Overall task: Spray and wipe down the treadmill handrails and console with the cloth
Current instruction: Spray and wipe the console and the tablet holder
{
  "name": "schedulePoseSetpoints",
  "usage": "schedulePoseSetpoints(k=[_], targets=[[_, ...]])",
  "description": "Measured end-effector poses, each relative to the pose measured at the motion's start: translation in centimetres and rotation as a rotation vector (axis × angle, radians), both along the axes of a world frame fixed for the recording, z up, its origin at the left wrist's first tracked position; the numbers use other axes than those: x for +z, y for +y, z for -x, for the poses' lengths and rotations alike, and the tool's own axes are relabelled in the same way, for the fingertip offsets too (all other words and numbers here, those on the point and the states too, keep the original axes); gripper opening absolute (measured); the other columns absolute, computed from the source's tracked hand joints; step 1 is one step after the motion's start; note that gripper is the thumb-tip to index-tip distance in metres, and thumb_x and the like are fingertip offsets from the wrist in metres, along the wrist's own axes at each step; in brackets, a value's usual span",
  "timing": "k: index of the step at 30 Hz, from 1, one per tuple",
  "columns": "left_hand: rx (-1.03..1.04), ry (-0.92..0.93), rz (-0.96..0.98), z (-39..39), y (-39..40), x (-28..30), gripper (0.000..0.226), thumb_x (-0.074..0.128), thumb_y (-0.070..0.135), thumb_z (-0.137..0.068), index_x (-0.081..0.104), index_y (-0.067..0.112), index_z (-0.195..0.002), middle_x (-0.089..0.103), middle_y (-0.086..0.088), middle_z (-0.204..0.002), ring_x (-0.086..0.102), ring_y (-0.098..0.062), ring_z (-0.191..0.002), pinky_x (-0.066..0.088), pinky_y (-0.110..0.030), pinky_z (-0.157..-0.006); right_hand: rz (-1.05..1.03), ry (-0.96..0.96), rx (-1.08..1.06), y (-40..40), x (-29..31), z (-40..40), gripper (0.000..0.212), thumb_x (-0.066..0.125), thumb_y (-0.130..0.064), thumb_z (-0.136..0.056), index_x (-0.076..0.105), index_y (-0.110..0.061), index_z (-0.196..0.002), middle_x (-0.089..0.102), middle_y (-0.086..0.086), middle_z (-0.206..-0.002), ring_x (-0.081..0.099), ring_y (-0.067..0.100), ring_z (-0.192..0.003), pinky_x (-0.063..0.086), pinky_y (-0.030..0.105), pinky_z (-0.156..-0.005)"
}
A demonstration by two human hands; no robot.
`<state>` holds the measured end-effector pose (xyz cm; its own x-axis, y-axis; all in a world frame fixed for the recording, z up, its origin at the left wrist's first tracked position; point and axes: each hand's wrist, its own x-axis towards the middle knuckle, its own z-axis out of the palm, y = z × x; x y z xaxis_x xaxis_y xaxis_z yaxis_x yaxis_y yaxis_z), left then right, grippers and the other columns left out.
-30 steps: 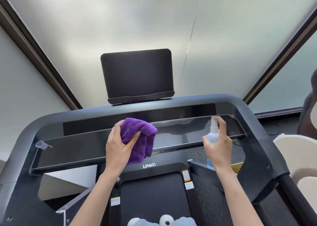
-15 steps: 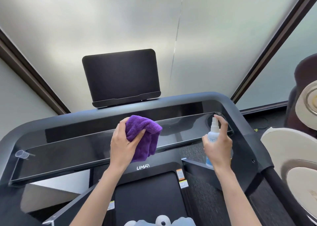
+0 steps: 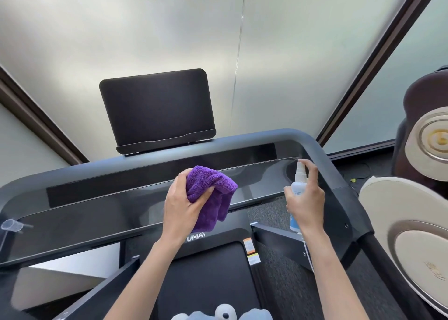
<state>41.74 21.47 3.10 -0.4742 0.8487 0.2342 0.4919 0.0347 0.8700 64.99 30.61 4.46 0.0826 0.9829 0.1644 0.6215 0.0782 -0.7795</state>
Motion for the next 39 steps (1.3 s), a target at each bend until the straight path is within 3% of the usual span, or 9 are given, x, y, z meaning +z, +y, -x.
schedulePoseSetpoints(k=[12,19,23,25,27,30,32,37,39], targets=[[0.276,-0.046,-0.050,6.0,-5.8,0.6,0.055,0.062,0.055,-0.077,0.052,0.026,-0.123,0.060,0.006,-0.112,0.057,-0.014,-0.102,0.041,-0.011,-0.085,-0.029,0.076,0.366,-1.8,0.7,9.6,0.071,0.059,0.005,-0.080,0.037,-0.039,-0.132,0.056,0.008,-0.054,0.057,0.033,-0.051,0.055,0.046,-0.058],[0.589,0.114,-0.030,13.8,-10.2,1.4,0.055,0.068,0.041,-0.084,0.051,0.015,-0.129,0.052,0.005,-0.117,0.052,-0.022,-0.111,0.040,-0.037,-0.100,0.009,0.093,0.543,-3.6,0.1,16.3,0.072,0.058,0.004,-0.079,0.038,-0.042,-0.131,0.056,0.007,-0.057,0.055,0.036,-0.050,0.056,0.049,-0.057],[0.654,0.295,0.129,17.7,-10.7,-0.2,0.058,0.071,0.038,-0.085,0.050,0.014,-0.134,0.055,-0.011,-0.122,0.052,-0.034,-0.112,0.038,-0.048,-0.098,0.011,0.100,0.580,-4.8,-0.2,18.5,0.073,0.060,0.004,-0.080,0.039,-0.043,-0.132,0.054,0.005,-0.057,0.053,0.035,-0.050,0.055,0.050,-0.056],[0.597,0.313,0.274,18.5,-10.1,-1.8,0.075,0.063,0.054,-0.084,0.043,0.013,-0.143,0.050,-0.017,-0.133,0.048,-0.038,-0.121,0.033,-0.047,-0.102,0.010,0.087,0.594,-5.4,-0.4,19.1,0.072,0.061,0.004,-0.080,0.040,-0.042,-0.132,0.053,0.003,-0.056,0.053,0.032,-0.050,0.055,0.047,-0.056],[0.488,0.337,0.466,18.4,-9.1,-3.6,0.104,0.037,0.080,-0.076,0.017,0.014,-0.155,0.028,-0.022,-0.153,0.028,-0.039,-0.140,0.016,-0.046,-0.116,0.008,0.065,0.601,-5.8,-0.6,19.6,0.073,0.061,0.004,-0.080,0.040,-0.042,-0.132,0.052,-0.001,-0.053,0.051,0.023,-0.047,0.054,0.040,-0.054],[0.403,0.462,0.644,18.0,-7.7,-5.6,0.107,-0.007,0.089,-0.069,-0.007,0.025,-0.154,-0.002,-0.018,-0.162,0.002,-0.035,-0.149,-0.006,-0.049,-0.118,0.021,0.042,0.601,-6.3,-1.1,20.3,0.074,0.061,0.005,-0.079,0.040,-0.043,-0.131,0.049,-0.005,-0.053,0.046,0.015,-0.048,0.048,0.031,-0.054],[0.404,0.480,0.710,18.4,-7.0,-5.5,0.105,-0.015,0.084,-0.071,0.002,0.023,-0.155,-0.001,-0.017,-0.162,0.005,-0.036,-0.149,0.002,-0.052,-0.119,0.042,0.041,0.608,-6.6,-1.3,20.8,0.075,0.062,0.006,-0.079,0.040,-0.044,-0.131,0.049,-0.005,-0.053,0.046,0.017,-0.048,0.047,0.029,-0.054],[0.443,0.493,0.655,17.5,-9.1,-5.9,0.086,0.023,0.068,-0.087,0.046,0.005,-0.142,0.042,-0.025,-0.146,0.044,-0.042,-0.132,0.037,-0.053,-0.107,0.067,0.029,0.644,-7.5,-1.3,22.1,0.075,0.062,0.005,-0.079,0.040,-0.046,-0.130,0.050,-0.001,-0.052,0.049,0.025,-0.049,0.050,0.032,-0.055],[0.462,0.503,0.629,16.4,-11.0,-6.4,0.085,0.030,0.067,-0.087,0.050,0.003,-0.139,0.049,-0.026,-0.141,0.050,-0.041,-0.127,0.041,-0.052,-0.104,0.070,0.035,0.650,-7.8,-1.3,22.5,0.074,0.062,0.004,-0.079,0.042,-0.046,-0.130,0.051,0.002,-0.052,0.050,0.026,-0.049,0.051,0.034,-0.055]])
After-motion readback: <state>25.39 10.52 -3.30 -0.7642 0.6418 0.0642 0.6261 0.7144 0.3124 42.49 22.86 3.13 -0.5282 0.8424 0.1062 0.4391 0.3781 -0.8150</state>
